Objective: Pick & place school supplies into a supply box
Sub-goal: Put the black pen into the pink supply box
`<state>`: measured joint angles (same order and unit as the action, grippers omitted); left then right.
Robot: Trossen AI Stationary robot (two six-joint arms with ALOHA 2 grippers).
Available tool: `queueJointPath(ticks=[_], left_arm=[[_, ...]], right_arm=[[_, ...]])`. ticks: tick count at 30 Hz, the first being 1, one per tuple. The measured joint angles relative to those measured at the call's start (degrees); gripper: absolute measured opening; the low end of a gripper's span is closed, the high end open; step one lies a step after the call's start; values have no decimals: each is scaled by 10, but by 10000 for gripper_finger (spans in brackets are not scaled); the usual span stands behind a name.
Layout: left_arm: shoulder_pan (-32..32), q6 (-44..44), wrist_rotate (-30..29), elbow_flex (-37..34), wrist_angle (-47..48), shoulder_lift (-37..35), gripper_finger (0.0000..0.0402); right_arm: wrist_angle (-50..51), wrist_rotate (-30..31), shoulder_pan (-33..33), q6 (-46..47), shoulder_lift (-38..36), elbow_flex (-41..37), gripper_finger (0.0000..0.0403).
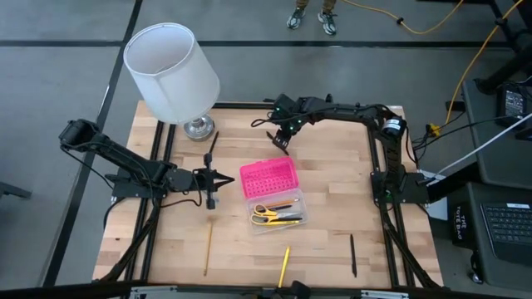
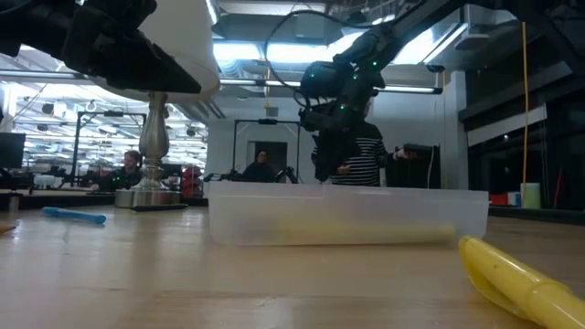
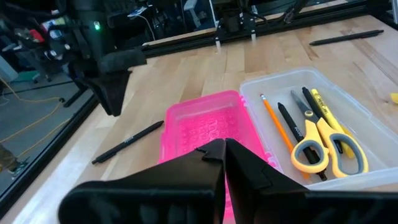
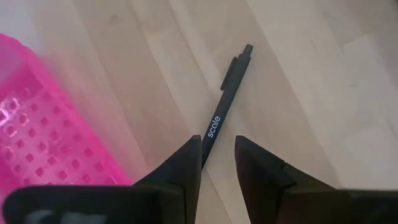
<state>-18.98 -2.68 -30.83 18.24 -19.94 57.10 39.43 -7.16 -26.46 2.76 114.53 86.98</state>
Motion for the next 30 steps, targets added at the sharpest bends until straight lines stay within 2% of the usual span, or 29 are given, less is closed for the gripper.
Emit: queueJointPath(ticks=[30], left_arm=[[0, 0, -2, 0, 0, 0, 6]], right_arm=[[-36, -1, 0, -4, 89, 1, 102]])
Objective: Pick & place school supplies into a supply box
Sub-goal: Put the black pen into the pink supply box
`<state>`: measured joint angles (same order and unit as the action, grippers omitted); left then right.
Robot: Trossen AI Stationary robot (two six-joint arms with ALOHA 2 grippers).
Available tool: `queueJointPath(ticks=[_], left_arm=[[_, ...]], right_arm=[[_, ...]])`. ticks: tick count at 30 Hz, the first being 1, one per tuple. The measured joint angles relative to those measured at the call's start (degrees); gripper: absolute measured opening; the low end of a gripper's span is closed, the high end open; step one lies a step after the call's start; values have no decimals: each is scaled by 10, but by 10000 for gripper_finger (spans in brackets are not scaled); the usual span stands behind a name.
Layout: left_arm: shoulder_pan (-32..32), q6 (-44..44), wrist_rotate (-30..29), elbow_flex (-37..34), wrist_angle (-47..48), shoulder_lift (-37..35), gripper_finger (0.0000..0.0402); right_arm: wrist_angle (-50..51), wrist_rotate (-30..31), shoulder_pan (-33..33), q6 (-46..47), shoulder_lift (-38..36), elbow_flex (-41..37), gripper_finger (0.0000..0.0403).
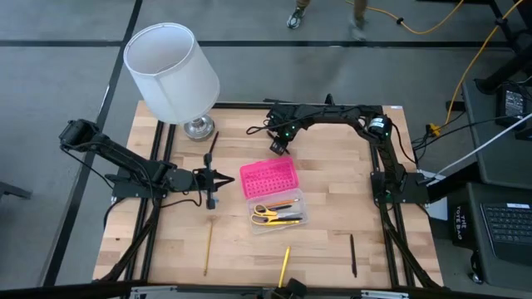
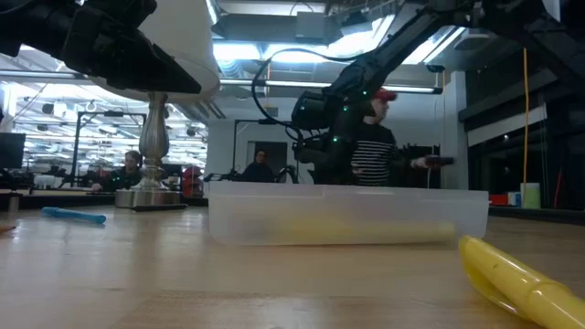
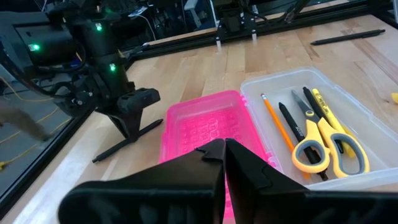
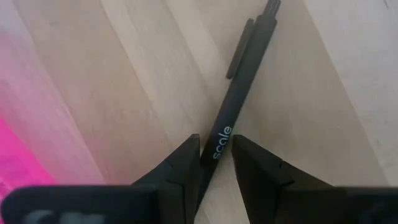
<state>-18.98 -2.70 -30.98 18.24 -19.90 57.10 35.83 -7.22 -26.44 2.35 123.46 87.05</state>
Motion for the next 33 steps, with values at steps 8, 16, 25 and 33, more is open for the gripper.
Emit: queueJointPath(ticks=[8, 16, 25, 33], left_arm=[[0, 0, 0, 0, 0, 0, 6], [0, 0, 0, 0, 0, 0, 6], [0, 0, 0, 0, 0, 0, 6], [0, 0, 0, 0, 0, 0, 6]], right_arm=[[-5, 92, 3, -3, 1, 0, 102], [-6, 113, 1, -28, 2, 0, 100], [-11, 94, 0, -42, 2, 0, 26], [-13, 62, -1, -55, 2, 0, 26]])
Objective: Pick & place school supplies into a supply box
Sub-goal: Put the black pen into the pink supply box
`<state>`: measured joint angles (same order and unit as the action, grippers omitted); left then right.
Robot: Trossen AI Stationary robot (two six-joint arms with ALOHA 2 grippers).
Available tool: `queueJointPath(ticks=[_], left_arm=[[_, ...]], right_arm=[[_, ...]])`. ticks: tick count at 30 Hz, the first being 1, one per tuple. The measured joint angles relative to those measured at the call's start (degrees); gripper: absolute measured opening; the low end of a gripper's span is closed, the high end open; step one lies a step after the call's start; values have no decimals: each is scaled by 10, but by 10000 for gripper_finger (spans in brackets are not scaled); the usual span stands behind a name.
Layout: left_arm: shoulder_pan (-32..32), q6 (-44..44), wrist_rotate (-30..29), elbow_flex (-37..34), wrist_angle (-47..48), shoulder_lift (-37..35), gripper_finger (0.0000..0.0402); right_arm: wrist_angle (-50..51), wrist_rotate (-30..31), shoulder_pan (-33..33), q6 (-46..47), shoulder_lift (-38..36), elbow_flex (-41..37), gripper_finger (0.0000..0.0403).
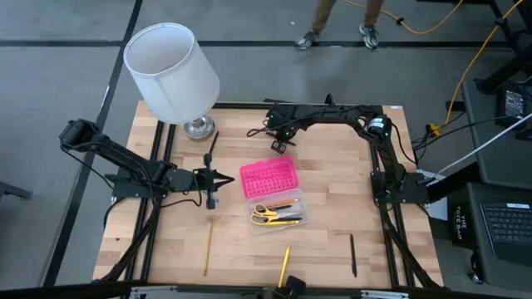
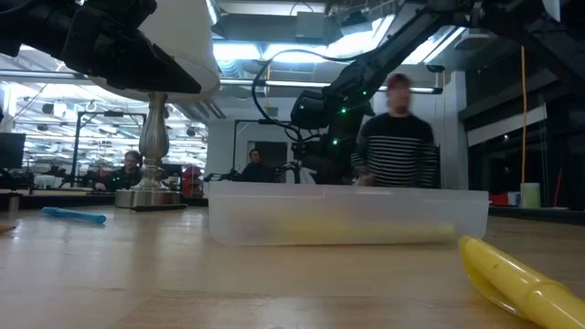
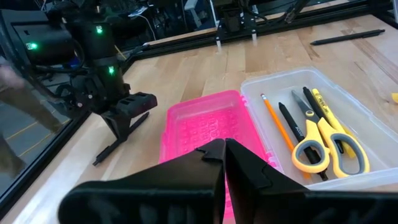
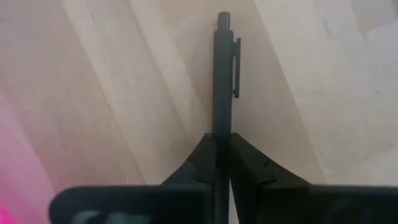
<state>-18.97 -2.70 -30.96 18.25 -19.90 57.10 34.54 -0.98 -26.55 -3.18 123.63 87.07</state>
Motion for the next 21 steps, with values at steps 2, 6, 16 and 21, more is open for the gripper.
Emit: queueJointPath(ticks=[2, 6, 16, 21], left_arm=[[0, 0, 0, 0, 0, 0, 6], [0, 0, 0, 0, 0, 0, 6], [0, 0, 1, 0, 4, 0, 6], [0, 0, 0, 0, 4, 0, 6]], right_arm=[[1, -32, -1, -3, 0, 0, 26], [6, -49, 0, -15, -5, -1, 26], [56, -58, 0, -35, -78, -2, 27], [61, -103, 2, -62, -122, -1, 27]])
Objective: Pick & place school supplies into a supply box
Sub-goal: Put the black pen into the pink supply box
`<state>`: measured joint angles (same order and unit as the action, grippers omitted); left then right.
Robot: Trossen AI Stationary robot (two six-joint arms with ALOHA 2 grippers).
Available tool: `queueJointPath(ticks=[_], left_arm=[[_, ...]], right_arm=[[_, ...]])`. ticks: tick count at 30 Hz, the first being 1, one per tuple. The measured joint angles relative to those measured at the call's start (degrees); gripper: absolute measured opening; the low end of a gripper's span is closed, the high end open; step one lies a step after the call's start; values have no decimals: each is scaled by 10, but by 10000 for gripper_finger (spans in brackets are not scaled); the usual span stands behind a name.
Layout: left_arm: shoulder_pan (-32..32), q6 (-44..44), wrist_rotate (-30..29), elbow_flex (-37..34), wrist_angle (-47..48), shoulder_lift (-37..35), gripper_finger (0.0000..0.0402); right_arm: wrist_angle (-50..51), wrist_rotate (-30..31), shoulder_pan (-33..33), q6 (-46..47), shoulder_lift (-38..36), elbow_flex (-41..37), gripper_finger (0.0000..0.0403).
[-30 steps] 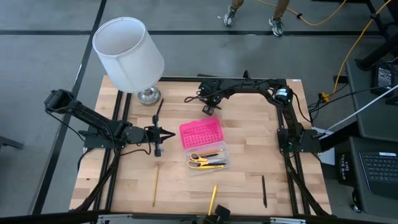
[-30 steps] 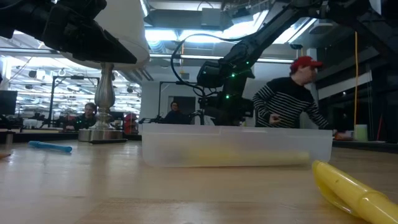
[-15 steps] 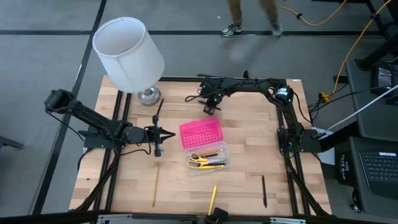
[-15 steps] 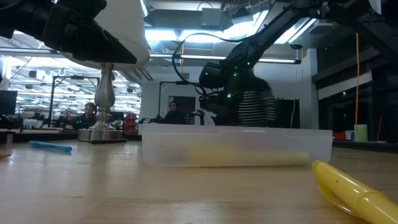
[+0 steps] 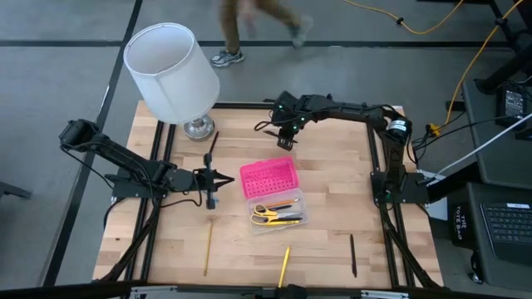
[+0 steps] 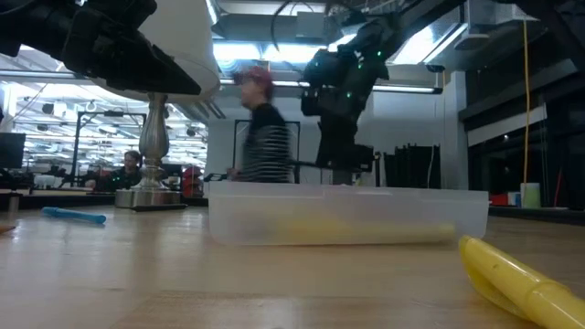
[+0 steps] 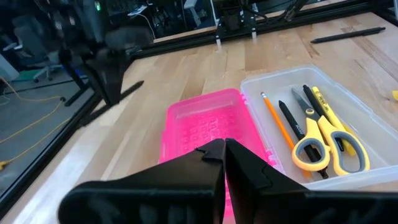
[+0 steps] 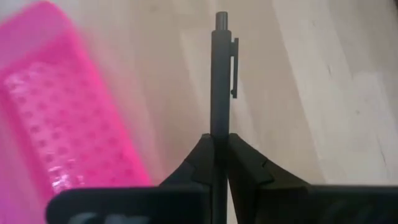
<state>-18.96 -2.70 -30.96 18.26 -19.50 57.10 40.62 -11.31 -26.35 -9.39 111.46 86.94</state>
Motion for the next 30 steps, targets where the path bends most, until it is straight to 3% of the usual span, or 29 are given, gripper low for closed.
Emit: queueJointPath(ticks=[9, 17, 21, 30], left_arm=[[0, 0, 0, 0, 0, 0, 6], [0, 23, 2, 0, 0, 0, 6], [0, 29, 2, 0, 0, 0, 6], [0, 30, 2, 0, 0, 0, 6]], right_arm=[[5, -7, -1, -31, -75, -16, 26], [-141, -26, 0, 1, -186, -175, 26], [-240, -67, 1, 31, -251, -250, 26], [-288, -78, 77, 30, -341, -312, 26]])
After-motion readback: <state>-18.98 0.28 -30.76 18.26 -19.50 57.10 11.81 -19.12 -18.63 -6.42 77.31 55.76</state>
